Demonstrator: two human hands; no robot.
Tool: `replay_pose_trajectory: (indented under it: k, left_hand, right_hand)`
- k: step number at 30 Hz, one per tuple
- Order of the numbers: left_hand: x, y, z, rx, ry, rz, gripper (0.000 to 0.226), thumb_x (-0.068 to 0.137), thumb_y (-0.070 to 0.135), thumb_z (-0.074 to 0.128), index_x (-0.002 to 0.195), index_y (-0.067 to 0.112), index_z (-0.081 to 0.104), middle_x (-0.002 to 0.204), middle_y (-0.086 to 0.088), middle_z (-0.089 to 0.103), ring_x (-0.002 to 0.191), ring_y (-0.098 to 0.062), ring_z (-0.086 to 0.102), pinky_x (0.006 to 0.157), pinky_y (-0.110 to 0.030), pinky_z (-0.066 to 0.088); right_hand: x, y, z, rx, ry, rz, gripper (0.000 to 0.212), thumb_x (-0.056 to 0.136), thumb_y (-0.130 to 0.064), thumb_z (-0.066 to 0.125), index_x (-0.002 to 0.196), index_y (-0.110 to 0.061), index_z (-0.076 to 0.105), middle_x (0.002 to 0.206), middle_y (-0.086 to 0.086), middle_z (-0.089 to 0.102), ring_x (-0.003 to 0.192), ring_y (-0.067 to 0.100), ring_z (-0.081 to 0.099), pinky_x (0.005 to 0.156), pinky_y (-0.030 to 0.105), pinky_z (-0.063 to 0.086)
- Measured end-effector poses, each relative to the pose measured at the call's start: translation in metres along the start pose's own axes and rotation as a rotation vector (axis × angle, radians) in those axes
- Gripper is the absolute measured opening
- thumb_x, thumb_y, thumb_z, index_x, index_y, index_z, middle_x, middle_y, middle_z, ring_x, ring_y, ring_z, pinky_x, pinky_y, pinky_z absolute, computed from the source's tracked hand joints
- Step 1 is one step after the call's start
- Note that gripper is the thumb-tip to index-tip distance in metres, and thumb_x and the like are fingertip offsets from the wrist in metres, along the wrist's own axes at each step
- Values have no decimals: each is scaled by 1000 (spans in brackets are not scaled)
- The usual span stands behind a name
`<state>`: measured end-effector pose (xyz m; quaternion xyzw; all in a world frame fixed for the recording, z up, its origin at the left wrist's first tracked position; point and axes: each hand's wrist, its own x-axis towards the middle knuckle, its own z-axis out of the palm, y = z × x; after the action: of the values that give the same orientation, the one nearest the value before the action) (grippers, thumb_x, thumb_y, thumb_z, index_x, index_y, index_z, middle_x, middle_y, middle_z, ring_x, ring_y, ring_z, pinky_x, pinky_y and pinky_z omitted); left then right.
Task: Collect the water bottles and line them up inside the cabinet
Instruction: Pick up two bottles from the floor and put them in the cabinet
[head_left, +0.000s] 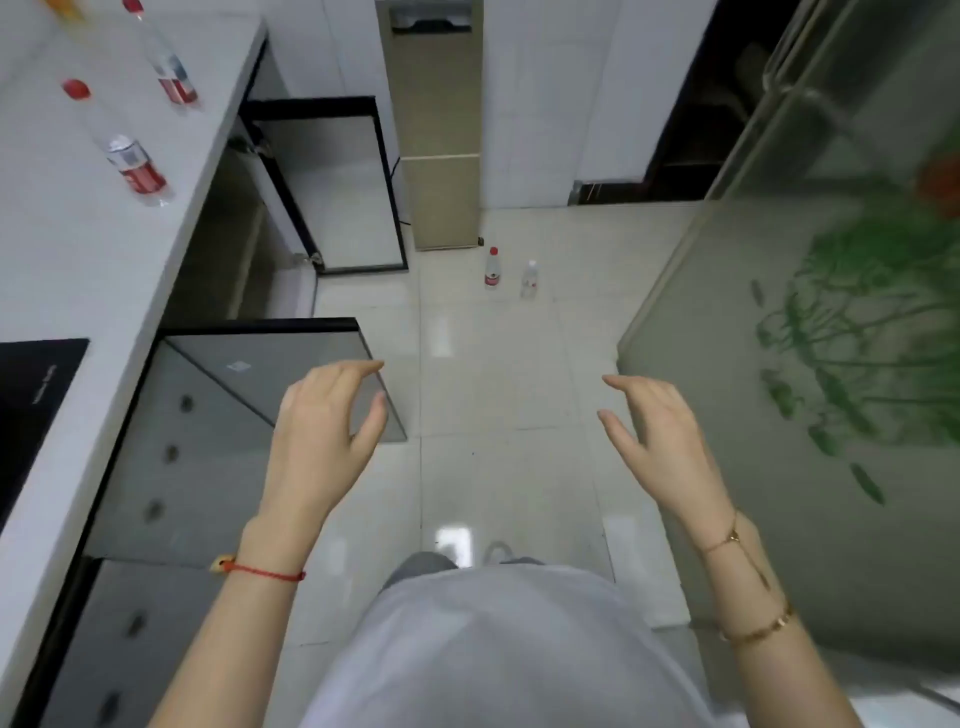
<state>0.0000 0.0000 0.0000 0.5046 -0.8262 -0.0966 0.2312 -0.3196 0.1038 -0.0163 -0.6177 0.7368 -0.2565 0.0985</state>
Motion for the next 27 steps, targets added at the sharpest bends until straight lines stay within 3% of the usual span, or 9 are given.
replay_pose_trajectory:
  k: [10, 14, 20, 24, 27]
  left_hand:
    - [129, -15, 58, -28, -46, -82, 33, 94, 30, 50, 123, 16, 60, 115, 1, 65, 108, -21, 59, 94, -43, 47]
    - [196, -36, 83, -16, -29, -93, 28, 96, 23, 56, 122, 15, 61, 115, -1, 66, 106, -21, 60, 95, -36, 42]
    - [315, -76, 104, -15, -64, -109, 30, 96, 23, 57, 125, 15, 60, 120, -1, 66, 112, -20, 60, 99, -36, 43]
    - [395, -103, 114, -4, -80, -75, 30, 97, 26, 54, 125, 16, 60, 119, -2, 66, 111, -20, 59, 98, -36, 44]
    - [447, -121, 122, 0, -105, -39, 33, 95, 29, 50, 123, 15, 61, 116, -3, 67, 109, -22, 61, 94, -39, 47]
  right_hand:
    - [137, 58, 30, 39, -84, 76, 35, 93, -26, 59, 127, -17, 57, 122, -2, 61, 119, 18, 50, 101, 21, 30]
    - [206, 76, 55, 42, -107, 98, 35, 94, -29, 57, 127, -17, 57, 123, -3, 61, 118, 18, 52, 100, 17, 26]
    - [336, 79, 72, 40, -89, 95, 34, 93, -25, 59, 126, -17, 58, 122, -2, 62, 118, 18, 51, 101, 36, 41]
    - [419, 79, 82, 3, -69, 62, 35, 93, -27, 59, 125, -15, 58, 119, 0, 63, 115, 22, 54, 100, 39, 43]
    - [466, 79, 88, -11, -69, 86, 37, 92, -25, 61, 127, -13, 58, 121, 2, 63, 116, 21, 54, 101, 33, 40]
